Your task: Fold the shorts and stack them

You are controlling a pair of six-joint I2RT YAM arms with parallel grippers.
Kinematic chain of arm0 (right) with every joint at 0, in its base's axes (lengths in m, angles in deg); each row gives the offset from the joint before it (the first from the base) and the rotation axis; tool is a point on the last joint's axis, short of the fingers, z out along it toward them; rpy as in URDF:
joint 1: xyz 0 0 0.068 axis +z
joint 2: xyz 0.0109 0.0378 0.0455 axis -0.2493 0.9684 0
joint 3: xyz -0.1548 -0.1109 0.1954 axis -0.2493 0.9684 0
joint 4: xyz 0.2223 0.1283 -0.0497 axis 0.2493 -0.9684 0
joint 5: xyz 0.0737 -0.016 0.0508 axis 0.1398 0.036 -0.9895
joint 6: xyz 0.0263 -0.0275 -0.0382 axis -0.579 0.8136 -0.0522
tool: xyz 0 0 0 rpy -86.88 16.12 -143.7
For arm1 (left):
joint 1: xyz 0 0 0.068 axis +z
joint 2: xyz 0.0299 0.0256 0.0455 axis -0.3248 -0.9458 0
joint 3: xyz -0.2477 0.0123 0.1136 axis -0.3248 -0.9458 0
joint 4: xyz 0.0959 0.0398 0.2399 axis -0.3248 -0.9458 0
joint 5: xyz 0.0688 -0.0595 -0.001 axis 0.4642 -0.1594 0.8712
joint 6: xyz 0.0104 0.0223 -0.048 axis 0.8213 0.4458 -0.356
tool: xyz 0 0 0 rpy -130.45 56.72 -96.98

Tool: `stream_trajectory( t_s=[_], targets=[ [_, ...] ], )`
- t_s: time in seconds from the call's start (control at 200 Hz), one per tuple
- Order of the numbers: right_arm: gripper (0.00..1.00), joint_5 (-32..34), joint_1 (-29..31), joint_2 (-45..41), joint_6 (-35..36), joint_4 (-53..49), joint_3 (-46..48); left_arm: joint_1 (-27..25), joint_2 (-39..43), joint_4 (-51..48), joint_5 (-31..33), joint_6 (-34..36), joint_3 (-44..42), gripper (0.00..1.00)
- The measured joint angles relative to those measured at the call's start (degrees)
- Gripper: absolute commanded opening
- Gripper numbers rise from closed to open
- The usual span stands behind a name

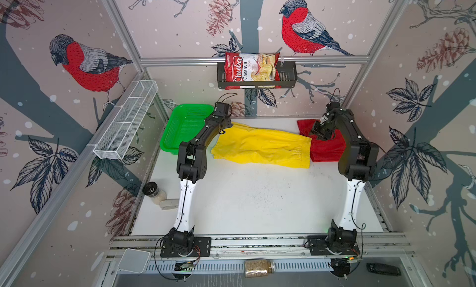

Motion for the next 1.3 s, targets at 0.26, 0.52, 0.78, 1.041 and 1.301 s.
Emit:
stream_trajectory(
  t_s=[0.26, 0.52, 0.78, 1.041, 1.301],
  targets=[
    [0.54, 2.73, 1.42, -13.68, -1.60, 6.21, 2.40, -0.44, 11.54, -0.66, 0.00, 0.96, -4.50, 0.77],
    [0.43, 0.74, 11.52, -31.85, -4.02, 22.29, 35.28, -2.71, 27.41, 11.30, -7.34, -0.15, -35.93, 0.32],
    [0.36, -3.54, 14.78, -32.30, -9.29, 38.25, 54.38, -3.78, 22.69, 17.16, -11.82, -5.86, -45.88, 0.17],
    [0.35, -4.83, 14.73, -26.88, -9.44, 43.85, 58.64, -2.71, 19.76, 19.21, -10.16, -7.63, -49.70, 0.09],
    [0.35, -4.61, 14.25, -27.34, -8.55, 45.31, 64.43, -1.22, 26.86, 27.32, -8.70, -9.03, -63.06, 0.05]
  ],
)
